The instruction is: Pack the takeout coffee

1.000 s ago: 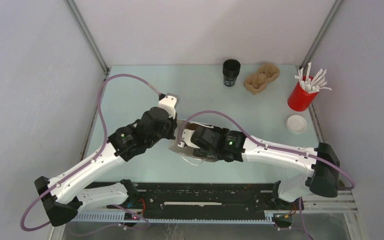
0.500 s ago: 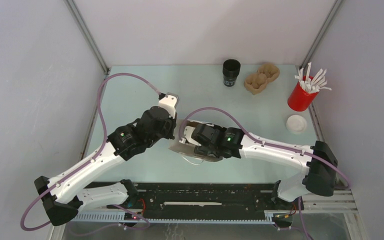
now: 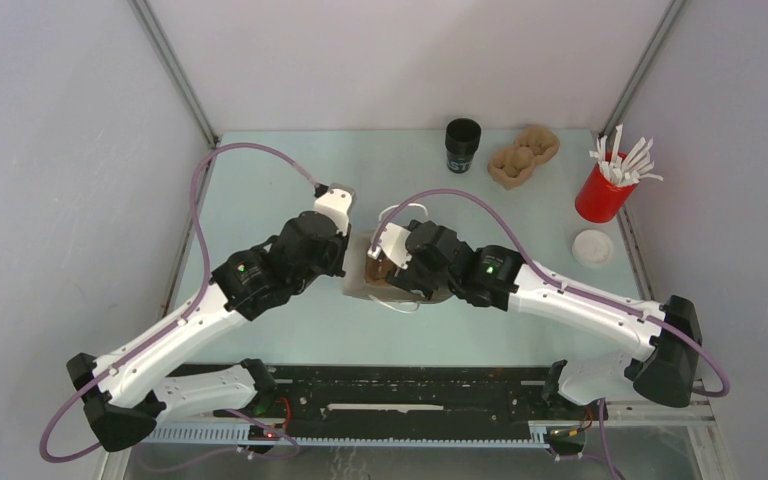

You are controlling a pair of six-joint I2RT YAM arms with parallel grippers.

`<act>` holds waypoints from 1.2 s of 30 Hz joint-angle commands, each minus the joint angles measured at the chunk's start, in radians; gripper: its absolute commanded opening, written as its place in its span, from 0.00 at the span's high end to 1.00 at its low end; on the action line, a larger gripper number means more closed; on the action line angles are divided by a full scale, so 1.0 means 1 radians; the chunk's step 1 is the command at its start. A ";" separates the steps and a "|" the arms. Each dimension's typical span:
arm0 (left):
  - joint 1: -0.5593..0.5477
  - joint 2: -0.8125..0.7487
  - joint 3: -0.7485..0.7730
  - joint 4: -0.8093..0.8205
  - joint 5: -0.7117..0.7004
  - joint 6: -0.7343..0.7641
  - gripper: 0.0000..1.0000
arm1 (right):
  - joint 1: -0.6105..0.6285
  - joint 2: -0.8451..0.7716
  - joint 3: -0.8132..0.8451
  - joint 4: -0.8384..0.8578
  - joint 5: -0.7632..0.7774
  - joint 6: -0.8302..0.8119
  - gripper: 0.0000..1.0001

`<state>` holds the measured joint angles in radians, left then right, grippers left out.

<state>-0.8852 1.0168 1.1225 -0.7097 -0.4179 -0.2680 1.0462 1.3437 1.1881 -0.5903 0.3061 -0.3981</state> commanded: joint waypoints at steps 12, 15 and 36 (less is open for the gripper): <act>0.089 0.088 0.191 -0.185 0.150 -0.088 0.79 | 0.043 0.008 -0.002 0.031 -0.007 0.030 0.49; 0.091 0.115 0.206 -0.189 0.184 -0.110 0.75 | 0.055 0.009 -0.001 0.028 -0.002 0.042 0.49; 0.086 0.170 0.276 -0.205 0.015 -0.115 1.00 | 0.084 -0.042 -0.014 0.021 0.024 -0.004 0.48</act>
<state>-0.7967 1.2503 1.3582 -0.9806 -0.3389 -0.4091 1.1217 1.3476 1.1667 -0.5808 0.3130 -0.3771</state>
